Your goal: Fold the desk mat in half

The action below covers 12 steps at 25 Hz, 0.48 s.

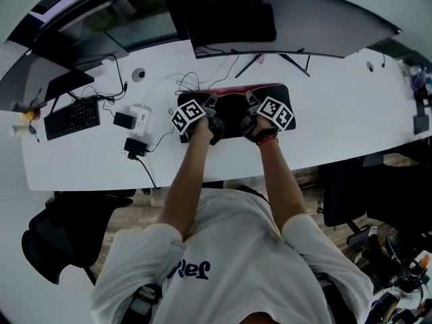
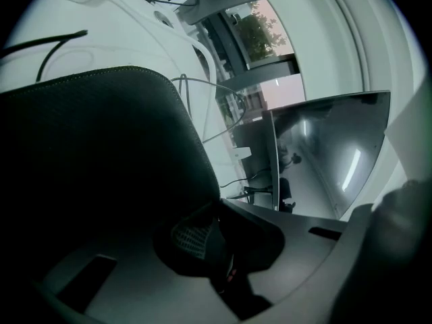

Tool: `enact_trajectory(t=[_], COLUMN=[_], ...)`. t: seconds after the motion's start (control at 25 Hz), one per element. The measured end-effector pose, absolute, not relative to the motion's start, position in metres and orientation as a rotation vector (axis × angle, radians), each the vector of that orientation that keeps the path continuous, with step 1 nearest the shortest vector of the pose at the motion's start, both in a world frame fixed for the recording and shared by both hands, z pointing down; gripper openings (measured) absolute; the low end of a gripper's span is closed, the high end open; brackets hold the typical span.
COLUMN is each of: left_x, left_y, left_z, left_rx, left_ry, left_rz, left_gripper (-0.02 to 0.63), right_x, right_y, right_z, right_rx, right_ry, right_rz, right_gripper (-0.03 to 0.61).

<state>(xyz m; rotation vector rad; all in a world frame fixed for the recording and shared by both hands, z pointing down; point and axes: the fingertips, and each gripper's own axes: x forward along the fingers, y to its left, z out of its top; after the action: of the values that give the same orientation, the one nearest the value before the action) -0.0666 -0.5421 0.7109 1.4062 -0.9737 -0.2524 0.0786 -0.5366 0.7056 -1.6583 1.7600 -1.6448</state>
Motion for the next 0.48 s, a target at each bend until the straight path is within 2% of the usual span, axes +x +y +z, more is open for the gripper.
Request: enact_trajectory(t=[0.28, 0.36, 0.48], left_x=[-0.0676, -0.0686, -0.0695], left_y=[-0.5451, -0.5463, -0.5469], left_z=[0.7083, 0.7063, 0.7025], left_rx=[1.379, 1.378, 1.393], left_ry=[-0.931, -0.941, -0.949], left_rz=[-0.306, -0.318, -0.321], left_gripper=[0.069, 0.071, 0.075], right_x=[0.0828, 0.0839, 0.0802], right_y=[-0.5405, -0.5403, -0.5406], right_z=[0.7101, 0.7089, 0.7052], right_rx=[-1.653, -1.670, -1.678], right_ry=[1.654, 1.651, 1.690], right_rz=[-1.700, -1.688, -1.672], right_gripper=[0.111, 0.082, 0.109])
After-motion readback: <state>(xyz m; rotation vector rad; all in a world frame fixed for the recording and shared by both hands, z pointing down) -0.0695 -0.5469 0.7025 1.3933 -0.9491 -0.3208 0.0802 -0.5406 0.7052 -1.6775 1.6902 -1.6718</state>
